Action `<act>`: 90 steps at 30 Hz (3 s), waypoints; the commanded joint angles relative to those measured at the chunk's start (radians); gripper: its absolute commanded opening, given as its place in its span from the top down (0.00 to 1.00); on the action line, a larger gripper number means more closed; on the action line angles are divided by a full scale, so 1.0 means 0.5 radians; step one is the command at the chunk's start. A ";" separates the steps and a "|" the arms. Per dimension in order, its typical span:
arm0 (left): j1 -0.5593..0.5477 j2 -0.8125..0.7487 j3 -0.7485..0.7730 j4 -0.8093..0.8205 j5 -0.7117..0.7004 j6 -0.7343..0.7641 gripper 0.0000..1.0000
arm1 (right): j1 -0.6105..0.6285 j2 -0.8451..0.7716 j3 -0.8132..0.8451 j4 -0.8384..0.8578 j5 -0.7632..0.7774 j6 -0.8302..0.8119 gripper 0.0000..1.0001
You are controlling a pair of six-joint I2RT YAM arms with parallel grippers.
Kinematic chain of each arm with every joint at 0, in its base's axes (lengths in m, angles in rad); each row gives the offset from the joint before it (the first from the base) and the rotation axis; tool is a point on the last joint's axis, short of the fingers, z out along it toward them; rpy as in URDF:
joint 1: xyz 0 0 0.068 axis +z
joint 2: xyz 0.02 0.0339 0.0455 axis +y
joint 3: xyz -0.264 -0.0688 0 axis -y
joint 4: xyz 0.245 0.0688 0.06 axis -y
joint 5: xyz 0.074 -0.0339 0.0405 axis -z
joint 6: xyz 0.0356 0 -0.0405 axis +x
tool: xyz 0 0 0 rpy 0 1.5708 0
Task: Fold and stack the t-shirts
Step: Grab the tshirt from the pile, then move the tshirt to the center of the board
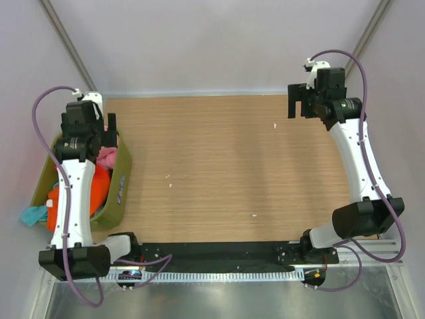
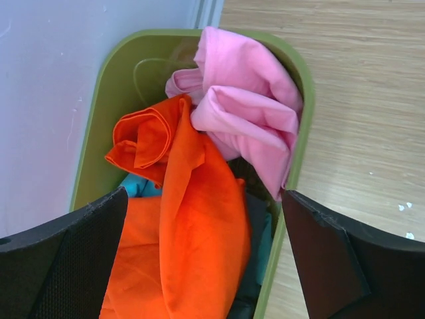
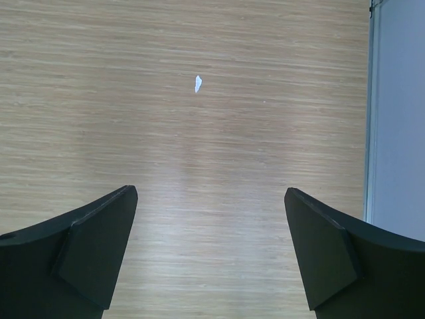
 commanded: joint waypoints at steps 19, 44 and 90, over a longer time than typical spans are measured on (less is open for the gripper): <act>0.574 0.875 0.411 -0.020 0.864 -0.287 0.21 | -0.020 -0.183 -0.287 0.075 0.039 -0.115 0.00; 0.556 0.596 1.156 0.357 1.563 -0.574 1.00 | -0.072 -0.140 -0.210 0.179 0.305 -0.232 0.03; -1.285 0.661 0.421 0.339 0.916 -0.013 0.08 | -0.582 -0.355 -0.658 -0.448 -1.003 -0.388 0.06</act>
